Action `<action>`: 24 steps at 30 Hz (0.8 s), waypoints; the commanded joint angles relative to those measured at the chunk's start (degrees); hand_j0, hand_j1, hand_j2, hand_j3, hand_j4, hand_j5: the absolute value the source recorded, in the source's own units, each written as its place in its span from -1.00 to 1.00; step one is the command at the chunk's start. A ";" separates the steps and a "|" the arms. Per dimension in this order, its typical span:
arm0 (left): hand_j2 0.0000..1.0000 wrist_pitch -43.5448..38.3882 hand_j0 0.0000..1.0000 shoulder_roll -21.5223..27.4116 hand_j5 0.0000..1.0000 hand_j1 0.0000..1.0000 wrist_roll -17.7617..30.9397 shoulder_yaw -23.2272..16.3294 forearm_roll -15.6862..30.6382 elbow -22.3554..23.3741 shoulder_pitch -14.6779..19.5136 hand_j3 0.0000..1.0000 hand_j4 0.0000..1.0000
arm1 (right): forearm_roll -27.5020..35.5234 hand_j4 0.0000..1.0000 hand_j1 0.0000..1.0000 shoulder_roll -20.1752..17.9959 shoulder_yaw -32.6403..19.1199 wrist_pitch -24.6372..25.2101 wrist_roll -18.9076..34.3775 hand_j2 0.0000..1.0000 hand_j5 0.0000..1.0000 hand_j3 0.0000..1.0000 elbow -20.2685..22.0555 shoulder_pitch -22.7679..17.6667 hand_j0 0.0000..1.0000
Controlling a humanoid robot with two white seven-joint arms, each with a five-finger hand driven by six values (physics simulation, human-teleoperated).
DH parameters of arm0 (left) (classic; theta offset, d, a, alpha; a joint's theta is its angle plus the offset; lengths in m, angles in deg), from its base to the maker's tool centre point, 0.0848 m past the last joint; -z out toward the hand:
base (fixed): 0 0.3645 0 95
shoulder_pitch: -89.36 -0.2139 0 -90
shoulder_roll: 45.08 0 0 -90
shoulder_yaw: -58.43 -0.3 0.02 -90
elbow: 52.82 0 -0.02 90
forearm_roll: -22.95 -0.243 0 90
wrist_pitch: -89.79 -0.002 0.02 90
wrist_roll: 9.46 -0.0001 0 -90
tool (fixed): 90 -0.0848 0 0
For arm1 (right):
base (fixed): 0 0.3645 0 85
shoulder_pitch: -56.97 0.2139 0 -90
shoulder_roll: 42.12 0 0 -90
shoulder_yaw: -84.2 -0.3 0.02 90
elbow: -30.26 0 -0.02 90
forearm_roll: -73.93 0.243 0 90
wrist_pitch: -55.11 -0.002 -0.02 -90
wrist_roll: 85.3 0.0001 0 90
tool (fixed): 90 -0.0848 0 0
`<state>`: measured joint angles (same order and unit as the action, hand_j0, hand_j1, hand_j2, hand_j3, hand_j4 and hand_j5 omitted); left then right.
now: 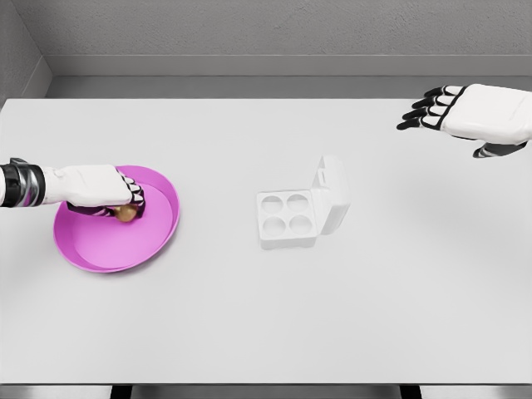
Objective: Pack egg into the box and close the box lid
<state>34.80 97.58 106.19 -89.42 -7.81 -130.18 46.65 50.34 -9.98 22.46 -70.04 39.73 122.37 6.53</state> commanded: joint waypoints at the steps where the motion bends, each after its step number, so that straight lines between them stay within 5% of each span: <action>1: -0.34 -0.01 -0.34 0.07 -0.34 -0.34 0.02 0.02 0.09 0.01 0.00 -0.34 -0.34 | 0.21 1.00 1.00 -0.06 0.05 0.15 -0.03 1.00 1.00 1.00 0.00 0.00 1.00; 15: -0.36 -0.01 -0.36 0.77 -0.36 -0.36 -0.34 2.30 6.86 -0.78 2.02 -0.36 -0.36 | 0.21 1.00 1.00 -0.15 -0.04 0.15 -0.03 1.00 1.00 1.00 0.00 0.00 1.00; 24: -0.36 -0.01 -0.36 -0.02 -0.36 -0.36 -0.51 2.31 11.95 -10.09 3.25 -0.36 -0.36 | 0.21 1.00 1.00 -0.06 -0.04 0.15 -0.03 1.00 1.00 1.00 0.00 0.00 1.00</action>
<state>34.89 97.69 105.75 -87.21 2.65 -138.41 49.98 50.34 -10.00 22.45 -70.04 39.73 122.37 6.61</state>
